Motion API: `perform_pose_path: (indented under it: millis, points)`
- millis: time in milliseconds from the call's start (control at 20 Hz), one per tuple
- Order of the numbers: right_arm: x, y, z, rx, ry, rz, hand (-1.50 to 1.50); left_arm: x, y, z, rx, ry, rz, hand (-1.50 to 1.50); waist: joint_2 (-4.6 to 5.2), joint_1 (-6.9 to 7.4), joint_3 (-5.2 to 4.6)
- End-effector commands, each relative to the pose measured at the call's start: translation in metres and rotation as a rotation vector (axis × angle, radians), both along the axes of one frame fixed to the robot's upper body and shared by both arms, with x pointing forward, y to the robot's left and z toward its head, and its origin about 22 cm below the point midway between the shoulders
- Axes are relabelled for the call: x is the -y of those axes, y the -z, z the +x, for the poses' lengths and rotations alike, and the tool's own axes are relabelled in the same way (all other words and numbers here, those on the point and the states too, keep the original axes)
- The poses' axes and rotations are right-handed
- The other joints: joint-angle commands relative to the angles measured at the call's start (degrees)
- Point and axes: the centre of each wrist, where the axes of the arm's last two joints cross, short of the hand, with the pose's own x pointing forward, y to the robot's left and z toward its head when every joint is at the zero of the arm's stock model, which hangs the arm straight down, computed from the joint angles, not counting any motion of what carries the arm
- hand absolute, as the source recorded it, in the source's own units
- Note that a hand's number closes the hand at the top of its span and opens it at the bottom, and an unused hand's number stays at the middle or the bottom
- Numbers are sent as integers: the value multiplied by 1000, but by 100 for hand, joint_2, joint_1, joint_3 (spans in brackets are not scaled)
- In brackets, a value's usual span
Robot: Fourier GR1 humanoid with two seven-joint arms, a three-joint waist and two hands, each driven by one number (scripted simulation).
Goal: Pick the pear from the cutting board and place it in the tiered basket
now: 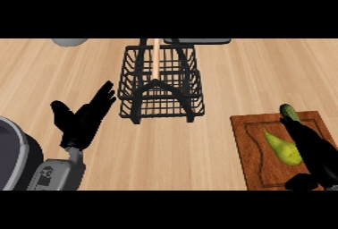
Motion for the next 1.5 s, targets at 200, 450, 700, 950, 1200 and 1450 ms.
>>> perform_pose_path:
  millis: [200, 450, 700, 950, 1200, 1450]
  points:
    - [22, 32, 16, -1, 23, 26, -150, -5, -12, 1, -1, -12, 13, 0, 0, 15, 1]
    - [25, 40, 45, -21, 26, 16, -150, 10, -3, -14, 3, 9, -10, 0, 3, 48, 2]
    - [-6, 70, 19, -74, -16, 12, -150, -7, -6, -9, -8, 9, 17, 0, -2, 27, 0]
    - [16, 61, 13, -40, -120, 110, 150, 5, -2, -10, 8, -8, 5, 0, -5, 11, 2]
    - [-1, 69, 24, -33, -147, 43, 150, 3, 10, -16, 8, 3, -1, 0, -1, 44, 1]
    - [-2, 56, 11, 58, -143, 131, 150, -4, 15, -9, -13, 0, -3, 0, -8, -26, -2]
